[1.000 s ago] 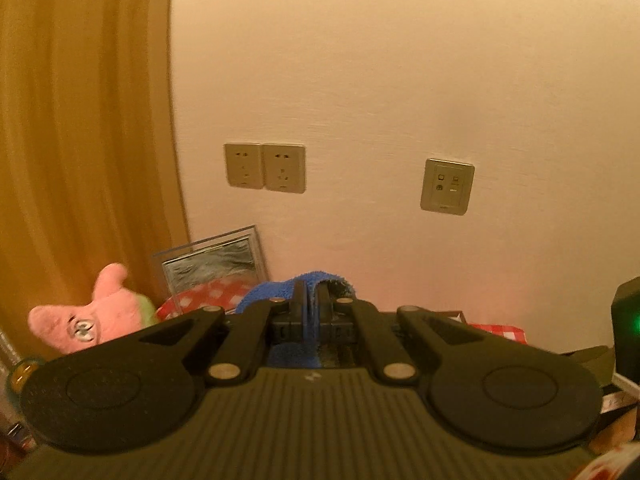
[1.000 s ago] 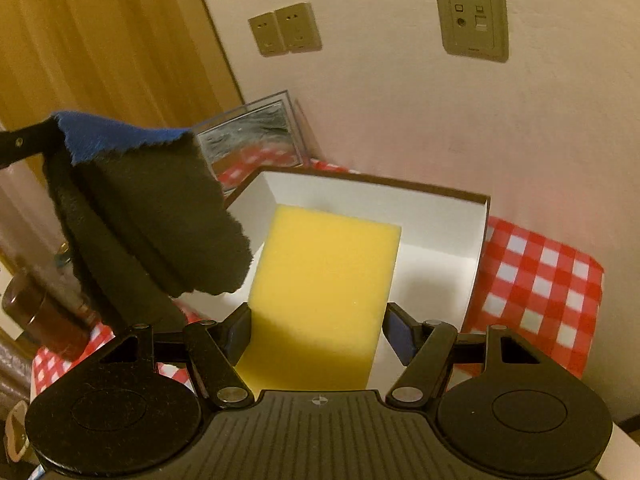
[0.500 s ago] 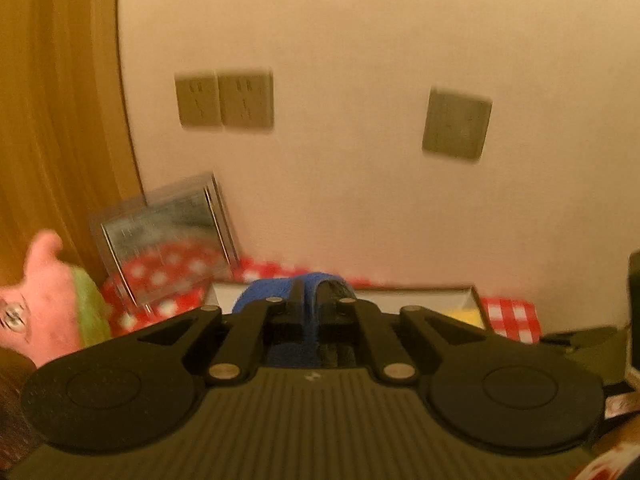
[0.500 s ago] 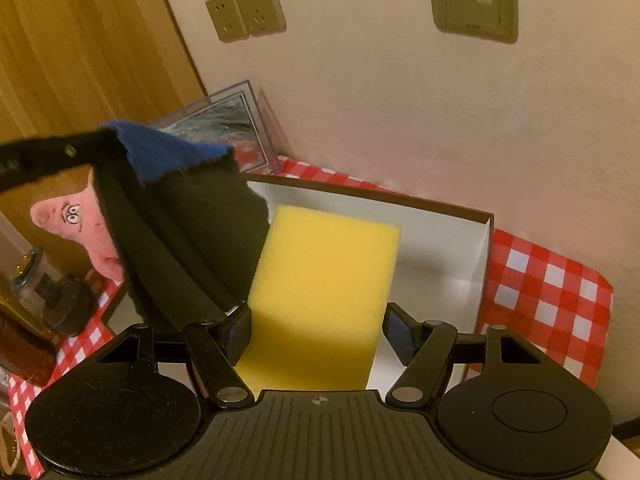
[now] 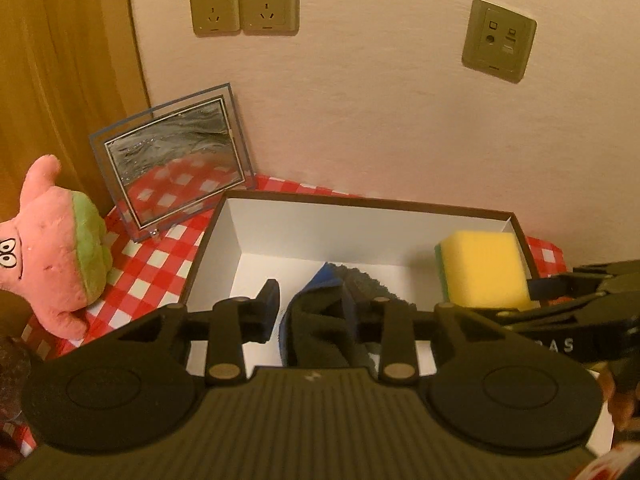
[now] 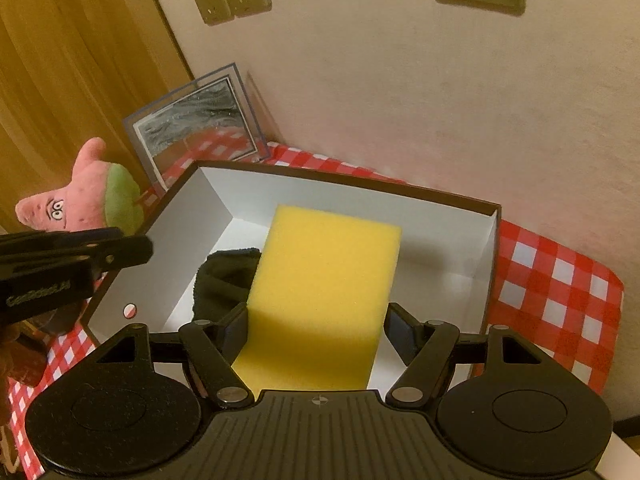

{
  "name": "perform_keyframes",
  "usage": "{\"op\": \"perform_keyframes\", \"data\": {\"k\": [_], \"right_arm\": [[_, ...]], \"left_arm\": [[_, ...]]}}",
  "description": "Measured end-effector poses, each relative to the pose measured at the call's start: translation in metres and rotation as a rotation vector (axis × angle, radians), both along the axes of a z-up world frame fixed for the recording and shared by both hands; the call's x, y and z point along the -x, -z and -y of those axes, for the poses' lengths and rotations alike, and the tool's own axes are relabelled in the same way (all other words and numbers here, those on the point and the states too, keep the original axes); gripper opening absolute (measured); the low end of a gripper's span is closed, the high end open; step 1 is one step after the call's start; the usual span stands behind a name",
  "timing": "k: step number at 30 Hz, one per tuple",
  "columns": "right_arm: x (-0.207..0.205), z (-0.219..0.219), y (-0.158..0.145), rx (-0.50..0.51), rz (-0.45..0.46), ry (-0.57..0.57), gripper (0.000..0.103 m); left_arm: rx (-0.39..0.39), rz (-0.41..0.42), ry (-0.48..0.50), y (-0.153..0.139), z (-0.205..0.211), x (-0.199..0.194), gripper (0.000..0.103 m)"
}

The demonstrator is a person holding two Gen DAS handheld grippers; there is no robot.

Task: Organize soft objects
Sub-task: 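Carry the grey cloth and yellow sponge into the brown box with both tools, then open both tools to release the cloth and sponge inside the box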

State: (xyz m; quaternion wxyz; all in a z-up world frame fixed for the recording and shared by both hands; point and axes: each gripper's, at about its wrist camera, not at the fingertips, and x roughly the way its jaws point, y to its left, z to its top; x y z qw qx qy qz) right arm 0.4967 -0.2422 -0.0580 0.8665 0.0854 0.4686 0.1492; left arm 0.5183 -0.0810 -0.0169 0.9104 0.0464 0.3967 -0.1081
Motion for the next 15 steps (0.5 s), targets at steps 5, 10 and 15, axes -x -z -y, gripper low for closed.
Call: {"op": "perform_keyframes", "data": {"k": [5,10,15], "right_arm": [[-0.002,-0.003,0.0,0.021,-0.004,0.0,0.081],[0.001,0.002,-0.004,0.011,-0.007,-0.003,0.082],[0.019,0.011,-0.012,-0.004,0.017,-0.022,0.082]], "left_arm": [[-0.015,-0.015,-0.011,0.0,-0.005,0.008,0.032],[-0.014,-0.028,-0.02,0.001,-0.011,0.02,0.033],[-0.01,-0.029,-0.026,-0.001,-0.018,0.042,0.033]]}}
